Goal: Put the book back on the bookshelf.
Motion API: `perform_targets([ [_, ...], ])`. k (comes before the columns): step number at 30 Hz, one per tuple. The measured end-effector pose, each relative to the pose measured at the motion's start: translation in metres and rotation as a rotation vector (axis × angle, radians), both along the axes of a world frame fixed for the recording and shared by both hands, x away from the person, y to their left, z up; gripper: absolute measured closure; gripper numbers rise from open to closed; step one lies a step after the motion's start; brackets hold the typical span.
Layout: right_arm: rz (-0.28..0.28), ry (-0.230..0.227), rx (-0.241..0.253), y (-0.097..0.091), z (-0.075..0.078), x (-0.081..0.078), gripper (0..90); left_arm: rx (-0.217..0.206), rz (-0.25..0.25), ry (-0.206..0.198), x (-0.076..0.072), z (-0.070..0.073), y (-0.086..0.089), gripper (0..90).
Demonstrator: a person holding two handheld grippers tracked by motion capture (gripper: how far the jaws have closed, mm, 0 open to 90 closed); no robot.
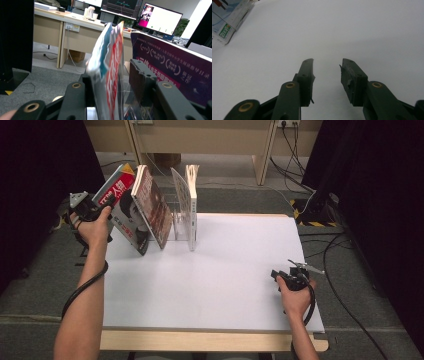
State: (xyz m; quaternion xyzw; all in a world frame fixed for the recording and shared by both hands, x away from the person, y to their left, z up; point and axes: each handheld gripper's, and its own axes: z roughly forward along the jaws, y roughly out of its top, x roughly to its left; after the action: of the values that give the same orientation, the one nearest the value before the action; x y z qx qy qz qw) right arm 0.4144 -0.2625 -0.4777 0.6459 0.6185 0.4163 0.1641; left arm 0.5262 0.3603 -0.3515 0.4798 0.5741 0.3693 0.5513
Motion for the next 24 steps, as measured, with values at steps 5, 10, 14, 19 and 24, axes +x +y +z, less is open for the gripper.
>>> perform_targets([
  [5, -0.001, 0.002, 0.005, 0.001, 0.001, 0.000, 62.4, -0.013, 0.005, -0.006, -0.005, 0.000, 0.001, 56.7],
  [10, -0.001, 0.001, 0.006, 0.001, 0.001, 0.000, 62.4, -0.007, 0.003, 0.001, -0.008, -0.001, 0.002, 54.9],
  [14, 0.000, 0.002, 0.004, 0.001, 0.001, -0.001, 62.3, -0.009, 0.003, 0.006, -0.009, -0.003, 0.002, 54.2],
  [19, -0.001, 0.001, 0.002, 0.001, 0.001, 0.000, 62.4, -0.001, -0.008, 0.014, -0.013, -0.002, 0.002, 52.1],
  [24, 0.000, 0.001, 0.002, 0.002, 0.002, 0.000, 62.4, 0.020, -0.001, 0.012, -0.019, -0.003, 0.002, 49.0],
])
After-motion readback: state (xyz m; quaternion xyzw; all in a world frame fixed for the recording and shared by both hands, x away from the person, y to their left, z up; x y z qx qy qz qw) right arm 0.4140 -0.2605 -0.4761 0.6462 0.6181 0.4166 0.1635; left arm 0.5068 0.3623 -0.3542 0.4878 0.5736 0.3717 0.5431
